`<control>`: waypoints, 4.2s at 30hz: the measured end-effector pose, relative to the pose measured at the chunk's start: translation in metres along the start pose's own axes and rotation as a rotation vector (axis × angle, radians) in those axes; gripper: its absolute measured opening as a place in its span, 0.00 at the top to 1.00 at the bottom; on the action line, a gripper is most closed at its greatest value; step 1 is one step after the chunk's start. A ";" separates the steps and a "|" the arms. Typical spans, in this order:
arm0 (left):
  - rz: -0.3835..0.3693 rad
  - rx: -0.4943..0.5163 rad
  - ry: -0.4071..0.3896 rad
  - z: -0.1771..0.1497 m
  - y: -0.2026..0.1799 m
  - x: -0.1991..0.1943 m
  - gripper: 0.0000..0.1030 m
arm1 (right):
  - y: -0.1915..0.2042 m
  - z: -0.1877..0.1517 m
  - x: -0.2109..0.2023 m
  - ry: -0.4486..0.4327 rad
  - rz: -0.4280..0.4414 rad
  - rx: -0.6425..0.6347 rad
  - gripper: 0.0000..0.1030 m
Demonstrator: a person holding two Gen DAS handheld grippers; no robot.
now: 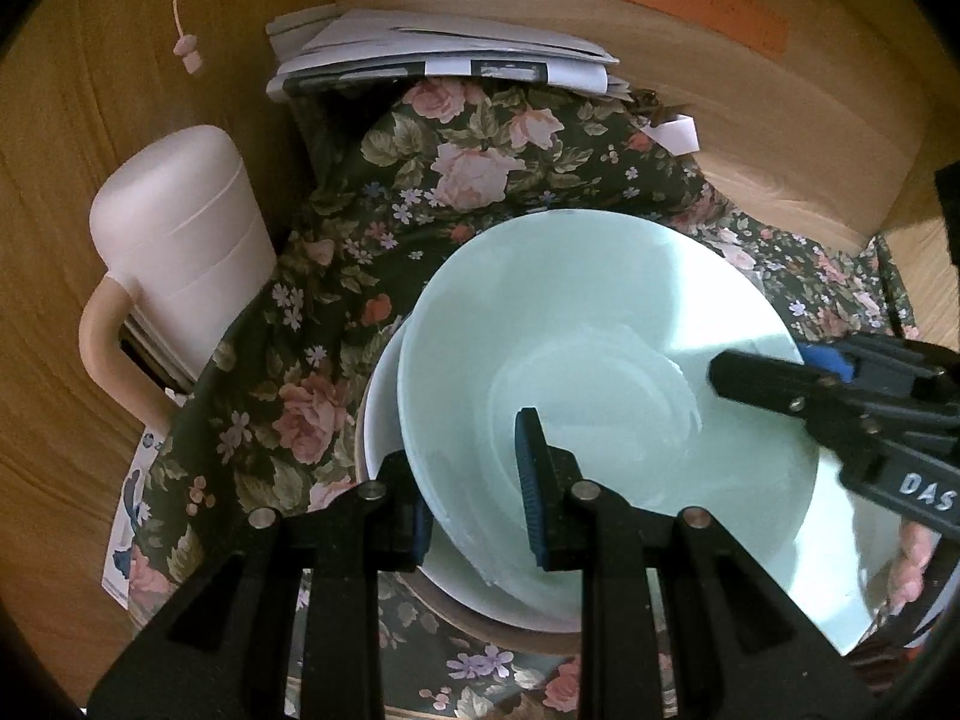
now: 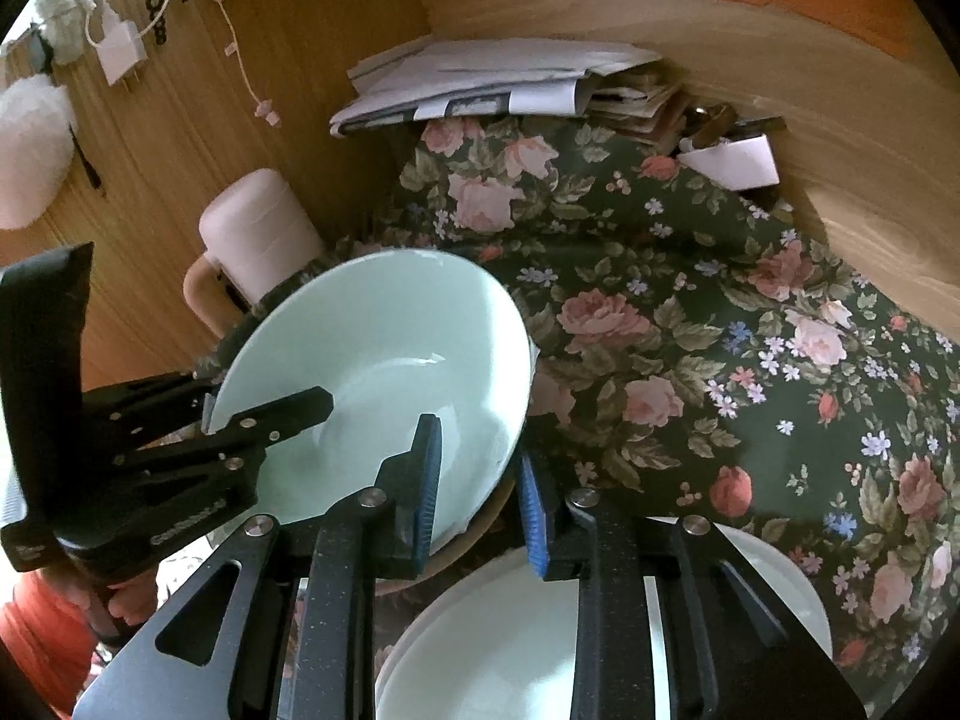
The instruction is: Organize plates and bowls
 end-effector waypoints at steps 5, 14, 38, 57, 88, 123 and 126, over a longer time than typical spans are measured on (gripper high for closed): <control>0.006 0.006 0.005 0.002 0.000 0.001 0.76 | -0.002 0.000 -0.004 -0.005 0.004 0.001 0.77; 0.042 0.012 -0.009 0.007 0.003 -0.003 0.76 | -0.003 -0.001 -0.008 -0.010 0.016 0.012 0.77; 0.027 -0.039 -0.014 -0.001 0.031 -0.019 0.63 | -0.001 -0.005 0.002 0.047 -0.007 -0.014 0.60; -0.112 -0.081 0.095 -0.020 0.026 0.010 0.58 | -0.002 -0.009 0.043 0.159 0.030 0.005 0.60; -0.106 -0.065 -0.022 0.002 0.001 -0.027 0.58 | -0.005 0.003 -0.013 0.042 -0.030 0.021 0.67; -0.258 0.099 -0.014 -0.010 -0.108 -0.058 0.58 | -0.056 -0.060 -0.120 -0.048 -0.143 0.174 0.67; -0.266 0.103 -0.003 -0.014 -0.114 -0.056 0.58 | -0.059 -0.066 -0.122 -0.042 -0.148 0.188 0.67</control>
Point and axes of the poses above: each gripper's, at about its wrist camera, not at the fingertips, and x roughly the way its jaws point, y to its left, z to its top, the point moved 3 cm from there along x, roughly the way its jaws point, and after that the axes turned 6 degrees about z, right-handed, at the moved point
